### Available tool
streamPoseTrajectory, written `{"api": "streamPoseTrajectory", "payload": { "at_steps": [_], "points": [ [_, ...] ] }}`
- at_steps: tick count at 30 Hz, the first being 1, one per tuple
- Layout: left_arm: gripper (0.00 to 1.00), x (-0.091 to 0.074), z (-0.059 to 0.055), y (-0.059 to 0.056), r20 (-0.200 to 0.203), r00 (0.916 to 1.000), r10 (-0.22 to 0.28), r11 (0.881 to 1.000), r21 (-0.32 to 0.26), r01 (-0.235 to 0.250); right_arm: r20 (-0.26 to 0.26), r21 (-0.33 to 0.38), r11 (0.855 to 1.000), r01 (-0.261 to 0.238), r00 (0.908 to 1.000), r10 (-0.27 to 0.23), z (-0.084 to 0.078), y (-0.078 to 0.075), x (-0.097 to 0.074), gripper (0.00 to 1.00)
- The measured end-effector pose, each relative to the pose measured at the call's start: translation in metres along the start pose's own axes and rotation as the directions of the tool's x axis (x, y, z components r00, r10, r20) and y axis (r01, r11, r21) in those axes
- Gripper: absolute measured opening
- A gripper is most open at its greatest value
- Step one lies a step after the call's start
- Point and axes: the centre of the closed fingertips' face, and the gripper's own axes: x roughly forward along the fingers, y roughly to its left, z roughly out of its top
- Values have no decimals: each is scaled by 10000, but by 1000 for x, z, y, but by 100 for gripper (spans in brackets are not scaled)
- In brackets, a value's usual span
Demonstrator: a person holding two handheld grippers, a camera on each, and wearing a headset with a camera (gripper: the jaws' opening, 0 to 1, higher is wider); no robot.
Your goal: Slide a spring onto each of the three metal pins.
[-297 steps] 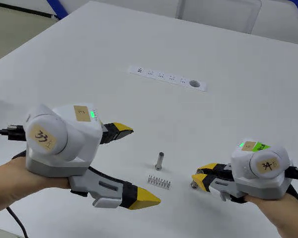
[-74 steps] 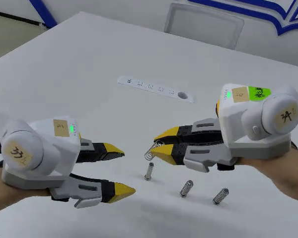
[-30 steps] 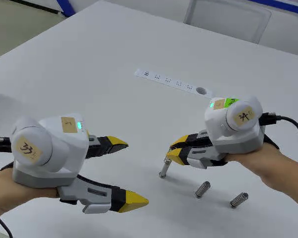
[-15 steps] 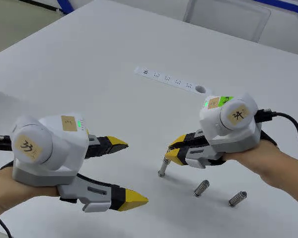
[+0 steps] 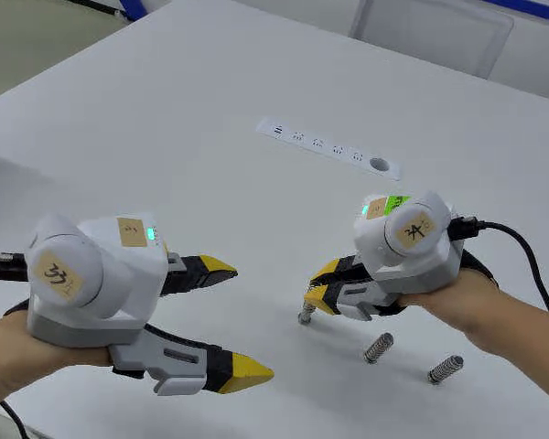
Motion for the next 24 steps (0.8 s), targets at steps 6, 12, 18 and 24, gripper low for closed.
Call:
{"api": "streamPoseTrajectory", "payload": {
  "at_steps": [6,12,18,24],
  "points": [
    [70,-3,-2,3,1,9999,116,9999,-63,-116,-188,132,9999,-65,9998,68,-7,0,8,11],
    [69,-3,-7,2,-80,9999,131,9998,-137,-132,-333,118,9999,-90,9994,94,-12,3,11,11],
    [69,0,-6,0,-82,9999,79,9998,-159,-81,-390,102,9999,-102,9992,105,-14,5,13,11],
    [69,1,-4,-1,-47,10000,45,9999,-151,-46,-473,166,9998,-147,9988,155,-16,5,12,11]
  ]
}}
